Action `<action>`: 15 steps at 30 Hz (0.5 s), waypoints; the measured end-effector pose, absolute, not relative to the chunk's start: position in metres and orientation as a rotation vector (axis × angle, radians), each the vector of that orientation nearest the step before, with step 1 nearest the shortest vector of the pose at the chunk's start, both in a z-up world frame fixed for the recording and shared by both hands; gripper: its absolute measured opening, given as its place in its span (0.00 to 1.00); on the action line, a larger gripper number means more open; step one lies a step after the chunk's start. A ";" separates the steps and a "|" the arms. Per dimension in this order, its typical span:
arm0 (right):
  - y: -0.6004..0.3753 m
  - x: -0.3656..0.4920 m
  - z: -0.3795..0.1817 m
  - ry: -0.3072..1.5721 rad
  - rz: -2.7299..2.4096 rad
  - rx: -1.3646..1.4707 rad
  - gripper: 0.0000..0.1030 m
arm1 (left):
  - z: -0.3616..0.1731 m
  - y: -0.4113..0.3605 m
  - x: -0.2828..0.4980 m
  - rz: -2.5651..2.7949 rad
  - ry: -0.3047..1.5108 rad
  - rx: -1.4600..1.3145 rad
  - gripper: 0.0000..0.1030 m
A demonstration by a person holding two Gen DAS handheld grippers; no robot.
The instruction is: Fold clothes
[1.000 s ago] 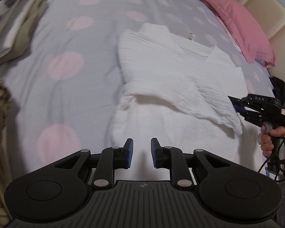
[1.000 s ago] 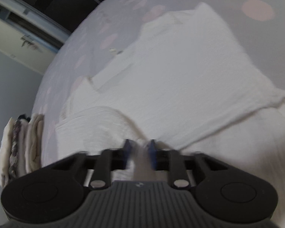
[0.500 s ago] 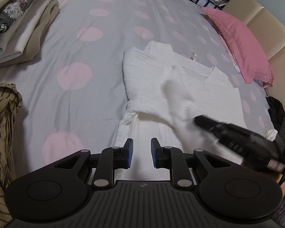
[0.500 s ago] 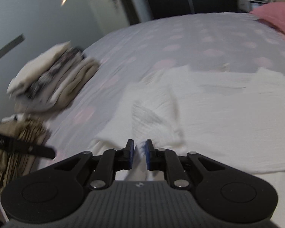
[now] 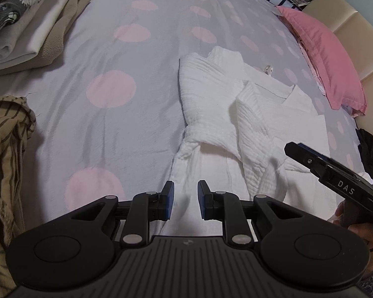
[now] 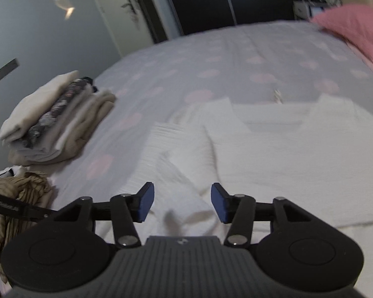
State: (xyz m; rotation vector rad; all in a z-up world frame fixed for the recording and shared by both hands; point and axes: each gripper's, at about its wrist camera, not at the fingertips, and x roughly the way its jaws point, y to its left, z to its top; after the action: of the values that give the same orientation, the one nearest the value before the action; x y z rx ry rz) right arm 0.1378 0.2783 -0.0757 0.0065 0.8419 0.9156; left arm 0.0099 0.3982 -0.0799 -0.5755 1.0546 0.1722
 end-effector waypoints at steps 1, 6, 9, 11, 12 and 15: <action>0.276 0.141 -0.081 0.875 0.908 0.027 0.53 | -0.081 0.399 0.011 0.173 1.056 -0.574 0.17; 0.273 0.139 -0.091 0.922 0.931 0.060 0.23 | -0.086 0.399 0.014 0.177 1.066 -0.572 0.17; 0.273 0.134 -0.087 0.901 0.955 0.067 0.06 | -0.086 0.397 0.016 0.171 1.067 -0.567 0.17; 0.271 0.133 -0.080 0.887 0.957 0.075 0.03 | -0.086 0.395 0.016 0.168 1.067 -0.561 0.17; 0.269 0.132 -0.076 0.879 0.956 0.079 0.03 | -0.086 0.394 0.017 0.166 1.065 -0.556 0.17; 0.264 0.135 -0.060 0.852 0.948 0.070 0.01 | -0.084 0.389 0.017 0.146 1.051 -0.509 0.18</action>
State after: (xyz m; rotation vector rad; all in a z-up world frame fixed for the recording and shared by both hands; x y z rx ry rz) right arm 0.1349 0.2636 -0.0604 0.0696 0.8517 0.9481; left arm 0.0167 0.3891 -0.0836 -0.5090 1.0509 0.1460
